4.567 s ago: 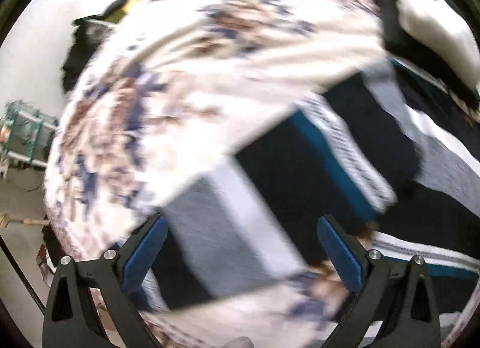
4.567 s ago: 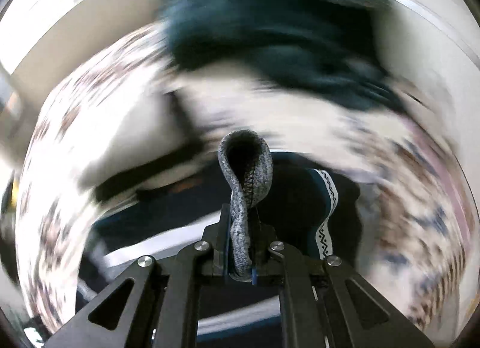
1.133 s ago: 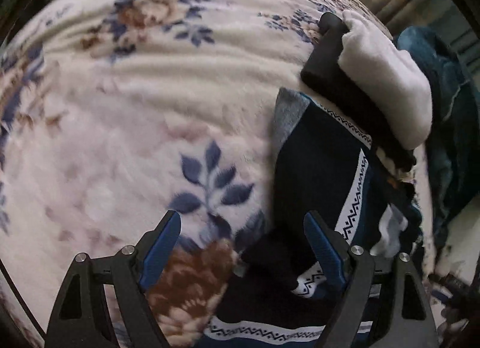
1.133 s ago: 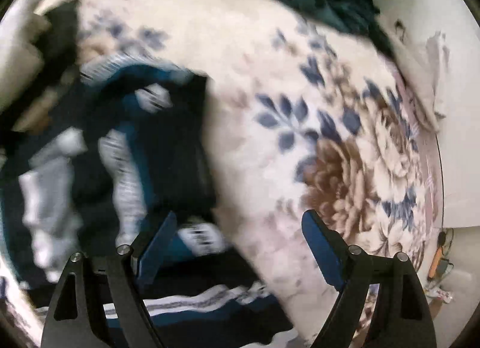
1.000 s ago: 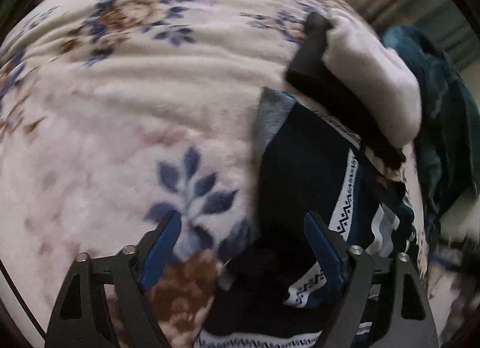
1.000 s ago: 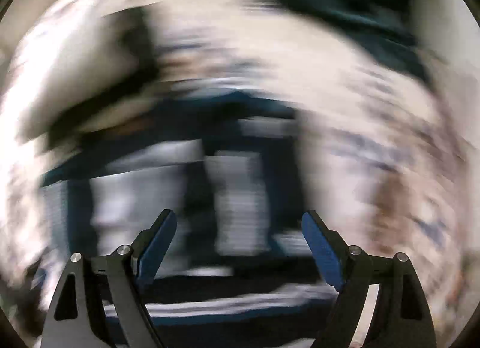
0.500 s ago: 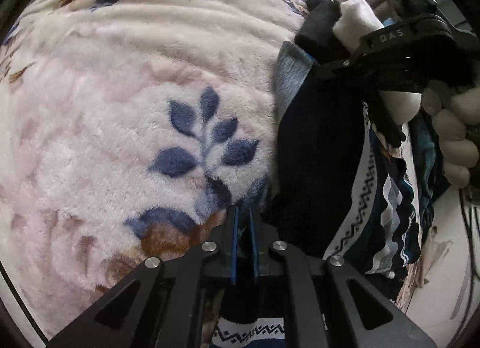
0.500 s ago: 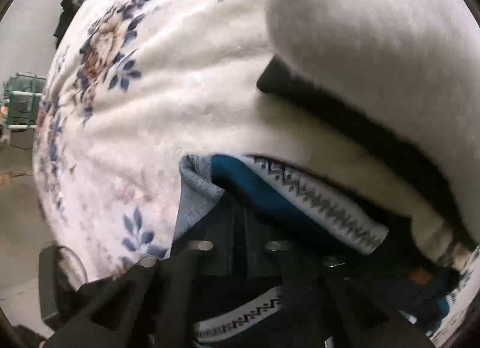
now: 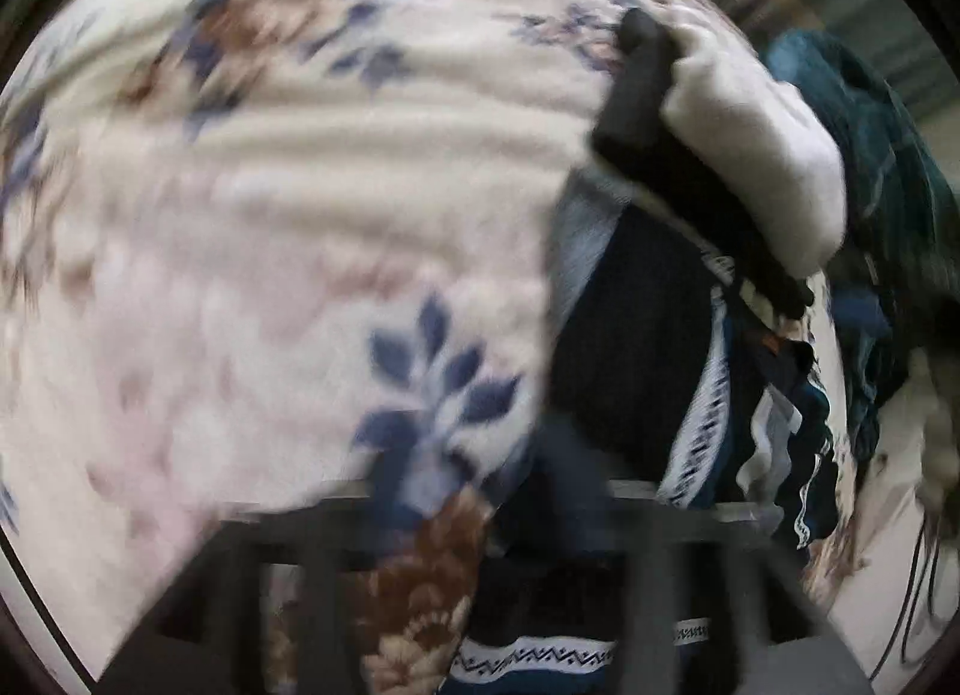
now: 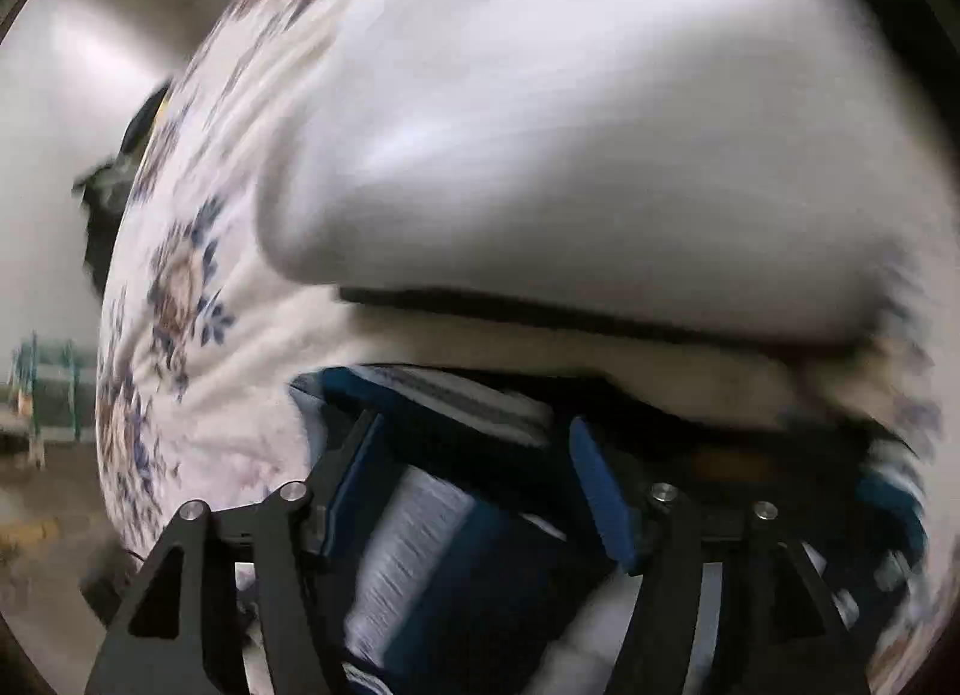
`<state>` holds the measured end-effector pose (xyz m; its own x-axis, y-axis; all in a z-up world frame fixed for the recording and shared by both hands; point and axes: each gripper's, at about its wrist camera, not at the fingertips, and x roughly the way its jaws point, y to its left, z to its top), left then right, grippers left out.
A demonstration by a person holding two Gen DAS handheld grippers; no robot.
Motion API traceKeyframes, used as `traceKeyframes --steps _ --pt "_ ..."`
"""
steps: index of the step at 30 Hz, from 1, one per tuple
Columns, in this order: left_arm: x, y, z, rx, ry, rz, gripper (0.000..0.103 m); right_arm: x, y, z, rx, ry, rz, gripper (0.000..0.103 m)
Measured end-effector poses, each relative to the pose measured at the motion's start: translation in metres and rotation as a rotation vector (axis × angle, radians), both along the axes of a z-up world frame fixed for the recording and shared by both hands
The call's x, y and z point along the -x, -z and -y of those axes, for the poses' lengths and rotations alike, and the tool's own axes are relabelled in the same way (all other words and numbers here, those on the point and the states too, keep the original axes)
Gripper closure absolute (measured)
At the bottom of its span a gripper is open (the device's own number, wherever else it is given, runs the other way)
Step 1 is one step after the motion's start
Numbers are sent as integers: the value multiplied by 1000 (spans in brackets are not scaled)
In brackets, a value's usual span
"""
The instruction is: Fold small clothes
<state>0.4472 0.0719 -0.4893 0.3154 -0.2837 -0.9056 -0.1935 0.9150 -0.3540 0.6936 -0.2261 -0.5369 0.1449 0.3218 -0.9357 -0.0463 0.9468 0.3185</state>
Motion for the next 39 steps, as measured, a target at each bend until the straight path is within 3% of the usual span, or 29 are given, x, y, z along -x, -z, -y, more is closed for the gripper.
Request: traceKeyframes --steps 1,6,8,10,12,15,16,17,22,24,25,27,28,29,31,36,39 --pt "-9 -7 5 -18 14 19 2 16 -8 24 32 48 13 37" --pt "-49 -15 41 -108 86 75 0 113 -16 161 246 393 -23 37" --pt "-65 -8 56 -145 134 79 0 150 -11 194 302 538 -44 37" --pt "-78 4 71 -194 191 72 0 177 0 234 282 656 -77 37" --pt "-90 19 81 -215 222 39 0 195 21 261 189 735 -123 37" --pt "-105 45 84 -215 229 -34 0 203 55 273 66 779 -176 38" --pt "-109 51 81 -212 222 -53 0 204 65 270 45 784 -179 46" --pt "-111 55 79 -203 219 -59 0 206 72 265 25 783 -167 83" --pt "-113 53 73 -205 222 -55 0 217 42 251 149 755 -28 94" --pt "-111 49 76 -226 220 -52 0 223 52 258 112 757 -85 94" --pt "-109 43 78 -243 224 -46 0 223 64 262 86 734 -152 91" --pt "-104 27 86 -281 232 -16 0 222 79 265 58 704 -236 72" --pt "-100 16 88 -295 235 6 0 223 76 265 71 689 -227 52" --pt "-93 4 90 -306 238 33 0 222 63 264 88 661 -186 24" --pt "-80 -13 97 -346 244 81 0 222 44 257 106 616 -143 3" --pt "-41 -42 119 -394 235 111 0 213 18 223 219 468 -152 1" --pt "-16 -55 138 -434 224 103 0 211 10 210 217 415 -136 1"
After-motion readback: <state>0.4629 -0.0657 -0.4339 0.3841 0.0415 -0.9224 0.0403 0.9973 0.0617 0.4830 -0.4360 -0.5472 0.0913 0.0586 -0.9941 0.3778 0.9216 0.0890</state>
